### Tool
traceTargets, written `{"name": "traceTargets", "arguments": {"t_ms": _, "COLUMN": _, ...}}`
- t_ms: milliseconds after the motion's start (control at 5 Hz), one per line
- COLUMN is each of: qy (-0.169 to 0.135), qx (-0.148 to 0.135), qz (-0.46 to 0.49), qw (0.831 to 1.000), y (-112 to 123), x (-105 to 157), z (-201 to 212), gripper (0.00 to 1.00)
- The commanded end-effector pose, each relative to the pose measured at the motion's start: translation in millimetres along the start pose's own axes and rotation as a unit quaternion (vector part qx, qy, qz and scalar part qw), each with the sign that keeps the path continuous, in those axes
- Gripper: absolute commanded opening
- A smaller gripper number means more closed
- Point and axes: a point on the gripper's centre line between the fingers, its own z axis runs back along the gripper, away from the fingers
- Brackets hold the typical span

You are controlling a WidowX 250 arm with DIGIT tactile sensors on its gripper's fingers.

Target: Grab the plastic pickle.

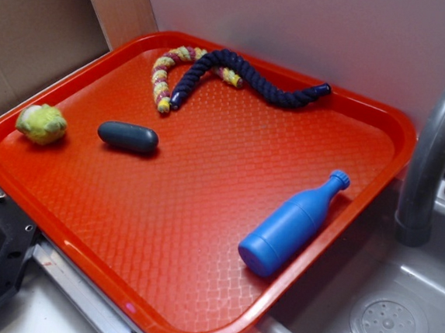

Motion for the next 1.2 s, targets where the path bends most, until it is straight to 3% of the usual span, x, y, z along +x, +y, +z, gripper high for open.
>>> {"name": "traceTargets", "arguments": {"t_ms": 0, "qy": 0.000, "qx": 0.000, "qz": 0.000, "qw": 1.000, "y": 0, "x": 0, "z": 0, "gripper": 1.00}}
{"name": "traceTargets", "arguments": {"t_ms": 200, "qy": -0.018, "qx": 0.020, "qz": -0.128, "qw": 0.991, "y": -5, "x": 41, "z": -35, "gripper": 1.00}}
{"name": "traceTargets", "arguments": {"t_ms": 400, "qy": -0.011, "qx": 0.074, "qz": -0.259, "qw": 0.963, "y": 5, "x": 71, "z": -85, "gripper": 1.00}}
{"name": "traceTargets", "arguments": {"t_ms": 600, "qy": 0.040, "qx": 0.075, "qz": -0.383, "qw": 0.920, "y": 9, "x": 73, "z": -139, "gripper": 1.00}}
{"name": "traceTargets", "arguments": {"t_ms": 800, "qy": 0.085, "qx": 0.076, "qz": -0.499, "qw": 0.859, "y": 20, "x": 64, "z": -189, "gripper": 1.00}}
{"name": "traceTargets", "arguments": {"t_ms": 1000, "qy": 0.089, "qx": 0.032, "qz": -0.529, "qw": 0.843, "y": 16, "x": 65, "z": -221, "gripper": 1.00}}
